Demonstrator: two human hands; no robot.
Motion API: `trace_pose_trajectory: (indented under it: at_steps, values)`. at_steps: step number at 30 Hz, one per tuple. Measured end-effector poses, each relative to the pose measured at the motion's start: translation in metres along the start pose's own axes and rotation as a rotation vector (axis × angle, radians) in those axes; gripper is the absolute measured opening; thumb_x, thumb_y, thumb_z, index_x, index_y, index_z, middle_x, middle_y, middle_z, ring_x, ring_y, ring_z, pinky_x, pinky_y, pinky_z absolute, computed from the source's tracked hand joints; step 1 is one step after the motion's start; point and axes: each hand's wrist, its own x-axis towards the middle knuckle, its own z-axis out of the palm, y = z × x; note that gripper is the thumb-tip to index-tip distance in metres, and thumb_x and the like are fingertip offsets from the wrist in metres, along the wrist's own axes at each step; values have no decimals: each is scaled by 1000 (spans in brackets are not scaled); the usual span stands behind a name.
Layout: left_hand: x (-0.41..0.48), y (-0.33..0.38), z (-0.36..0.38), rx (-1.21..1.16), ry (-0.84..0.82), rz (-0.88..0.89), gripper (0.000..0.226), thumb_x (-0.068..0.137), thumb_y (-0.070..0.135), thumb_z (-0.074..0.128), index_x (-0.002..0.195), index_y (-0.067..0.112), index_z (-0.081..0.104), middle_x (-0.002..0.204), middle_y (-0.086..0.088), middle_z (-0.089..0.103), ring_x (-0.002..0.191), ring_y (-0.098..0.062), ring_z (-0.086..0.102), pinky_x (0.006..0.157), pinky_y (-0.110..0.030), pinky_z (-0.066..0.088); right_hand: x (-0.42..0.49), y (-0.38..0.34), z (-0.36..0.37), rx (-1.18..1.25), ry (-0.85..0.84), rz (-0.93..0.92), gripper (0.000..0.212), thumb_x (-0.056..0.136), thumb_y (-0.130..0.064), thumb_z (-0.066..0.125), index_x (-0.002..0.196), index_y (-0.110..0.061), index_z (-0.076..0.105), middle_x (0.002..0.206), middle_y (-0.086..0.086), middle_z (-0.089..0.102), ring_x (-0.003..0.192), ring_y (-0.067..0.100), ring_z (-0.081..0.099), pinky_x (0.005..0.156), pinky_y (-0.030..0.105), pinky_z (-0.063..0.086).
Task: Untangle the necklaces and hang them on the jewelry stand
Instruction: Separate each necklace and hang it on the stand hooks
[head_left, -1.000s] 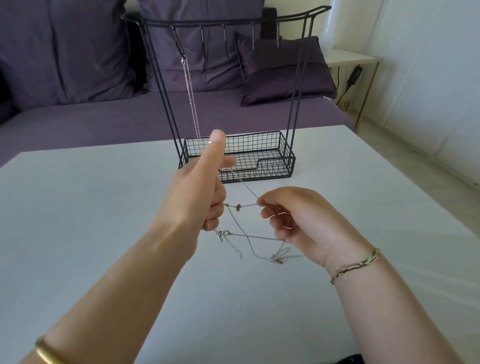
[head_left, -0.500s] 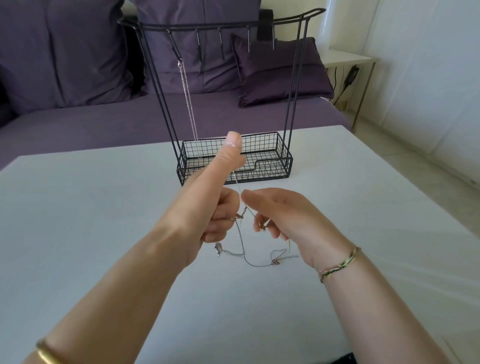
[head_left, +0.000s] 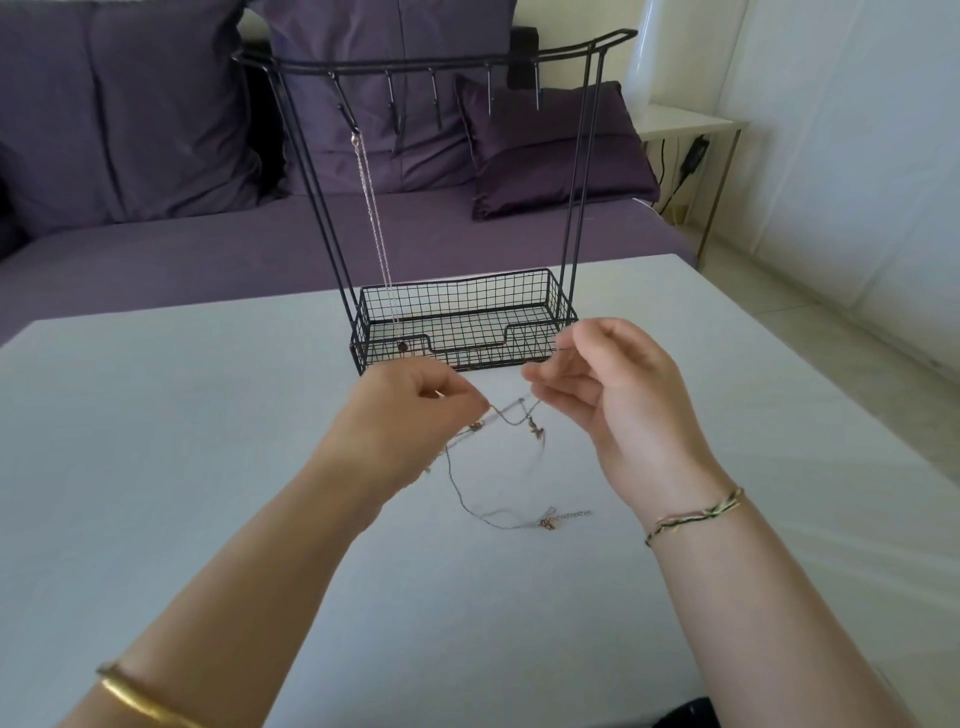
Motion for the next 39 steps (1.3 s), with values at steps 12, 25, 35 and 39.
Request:
trace_pose_trajectory:
  at_steps: [12, 25, 35, 39]
  values:
    - [18, -13, -5, -244, 287, -100, 19, 96, 15, 48, 87, 8, 64, 71, 0, 53, 52, -12, 56, 55, -32, 59, 1, -5, -10, -132, 99, -22, 22, 93, -14, 51, 72, -15, 58, 63, -2, 48, 38, 6, 26, 39, 18, 21]
    - [23, -12, -8, -326, 370, -122, 24, 86, 34, 67, 82, 12, 59, 64, 3, 40, 55, -14, 36, 54, -28, 42, -5, -9, -14, -1115, -96, -188, 33, 73, -59, 65, 70, -26, 65, 49, -10, 45, 51, 4, 44, 50, 26, 27]
    - [27, -20, -3, -290, 348, 16, 13, 91, 6, 57, 79, 7, 59, 69, -5, 54, 56, -14, 51, 62, -29, 57, 2, 4, -16, -1457, 275, -385, 18, 86, -16, 57, 101, -22, 52, 79, -4, 63, 87, 24, 50, 68, 32, 26]
    - [29, -21, -6, -441, 330, -87, 19, 96, 11, 49, 81, 6, 60, 69, -6, 55, 58, -15, 51, 61, -29, 55, 3, 8, -13, -1422, 219, -484, 40, 75, -16, 66, 97, -22, 33, 79, -6, 61, 86, 22, 47, 69, 33, 24]
